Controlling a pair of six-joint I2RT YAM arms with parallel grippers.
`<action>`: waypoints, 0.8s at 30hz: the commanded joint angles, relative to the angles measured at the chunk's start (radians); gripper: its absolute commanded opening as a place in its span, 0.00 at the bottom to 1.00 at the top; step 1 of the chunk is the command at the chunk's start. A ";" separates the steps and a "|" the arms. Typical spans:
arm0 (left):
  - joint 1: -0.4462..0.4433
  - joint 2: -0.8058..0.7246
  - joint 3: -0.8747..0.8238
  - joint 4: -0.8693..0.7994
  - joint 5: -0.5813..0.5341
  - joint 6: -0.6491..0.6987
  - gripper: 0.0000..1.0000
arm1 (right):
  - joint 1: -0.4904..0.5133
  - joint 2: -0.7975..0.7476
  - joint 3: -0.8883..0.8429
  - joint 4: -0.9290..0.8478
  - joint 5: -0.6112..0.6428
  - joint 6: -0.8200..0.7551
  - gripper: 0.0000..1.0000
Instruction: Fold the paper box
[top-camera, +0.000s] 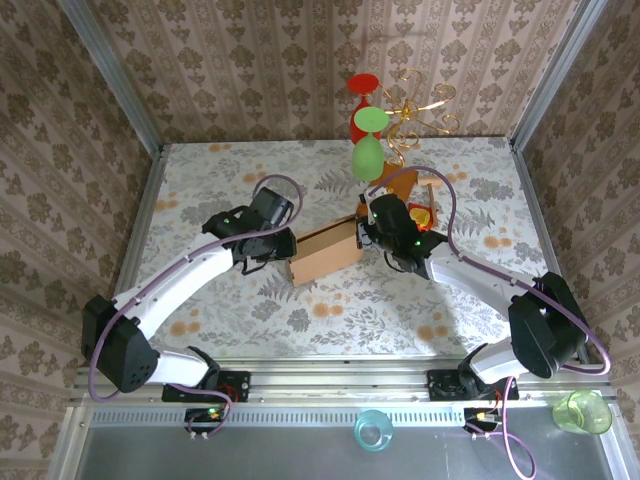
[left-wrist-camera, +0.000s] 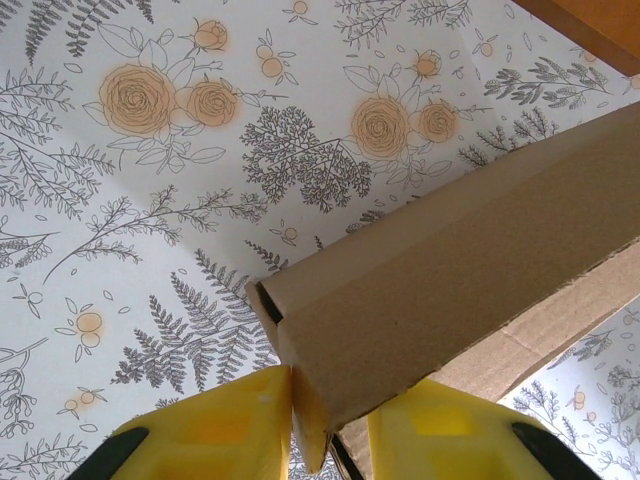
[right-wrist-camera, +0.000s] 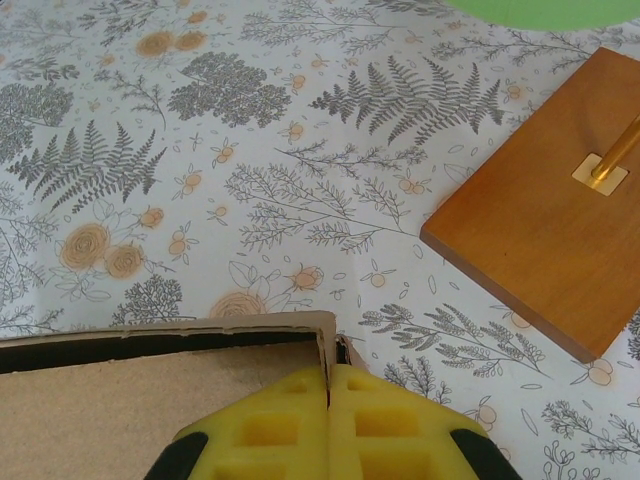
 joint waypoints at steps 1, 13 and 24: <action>-0.013 -0.017 0.029 -0.013 -0.040 -0.023 0.25 | 0.013 0.042 0.017 -0.120 0.017 0.046 0.00; -0.030 -0.014 0.053 -0.041 -0.108 -0.029 0.09 | 0.041 0.055 0.063 -0.181 0.078 0.124 0.00; -0.004 0.035 0.090 -0.052 -0.104 -0.034 0.07 | 0.112 0.073 0.085 -0.218 0.204 0.282 0.00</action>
